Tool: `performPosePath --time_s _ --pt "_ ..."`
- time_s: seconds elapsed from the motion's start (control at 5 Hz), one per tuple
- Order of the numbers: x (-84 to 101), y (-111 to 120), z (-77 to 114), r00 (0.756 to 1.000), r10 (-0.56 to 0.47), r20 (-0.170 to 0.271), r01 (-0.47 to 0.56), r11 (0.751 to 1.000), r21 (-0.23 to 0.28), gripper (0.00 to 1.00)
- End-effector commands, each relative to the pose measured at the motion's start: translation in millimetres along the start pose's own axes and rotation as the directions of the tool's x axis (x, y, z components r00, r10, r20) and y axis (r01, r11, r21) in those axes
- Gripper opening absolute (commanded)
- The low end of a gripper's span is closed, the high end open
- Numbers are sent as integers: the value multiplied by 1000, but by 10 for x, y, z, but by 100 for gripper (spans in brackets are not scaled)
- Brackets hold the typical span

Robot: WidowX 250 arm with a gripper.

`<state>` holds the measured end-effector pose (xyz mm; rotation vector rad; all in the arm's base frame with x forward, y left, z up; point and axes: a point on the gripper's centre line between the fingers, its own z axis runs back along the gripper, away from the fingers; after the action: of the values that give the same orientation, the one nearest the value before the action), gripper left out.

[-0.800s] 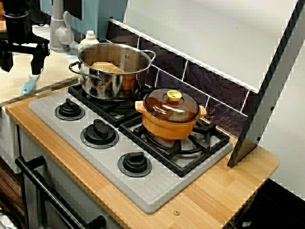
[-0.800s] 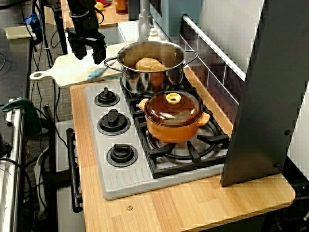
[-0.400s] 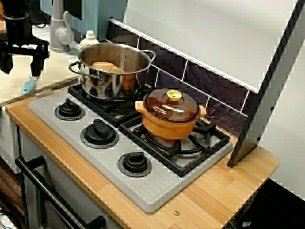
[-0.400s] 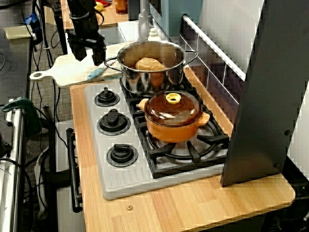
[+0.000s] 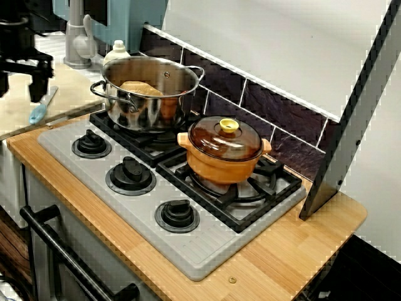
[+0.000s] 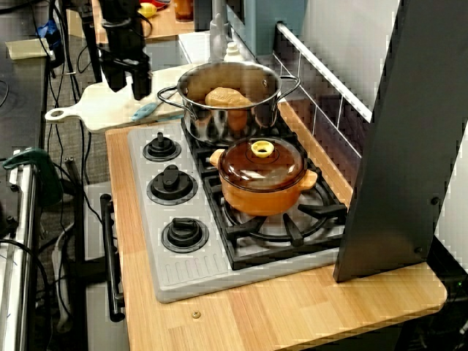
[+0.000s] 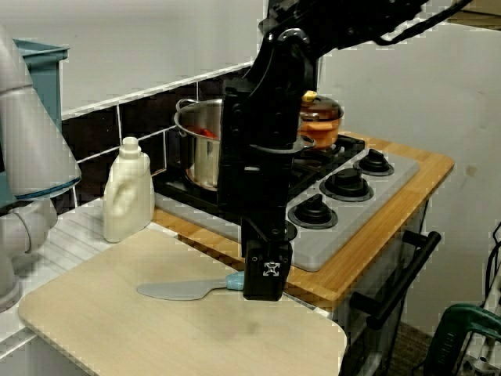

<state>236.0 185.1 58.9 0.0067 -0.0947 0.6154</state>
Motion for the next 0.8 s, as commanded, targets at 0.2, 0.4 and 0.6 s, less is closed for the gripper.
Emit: performPosePath --time_s 0.2,0.4,0.6 --pt "273 -290 299 732 -624 274 645 764 16 100" --pt "225 -513 293 542 -785 300 811 582 59 100" --pt "126 -689 268 357 -885 300 904 408 126 100"
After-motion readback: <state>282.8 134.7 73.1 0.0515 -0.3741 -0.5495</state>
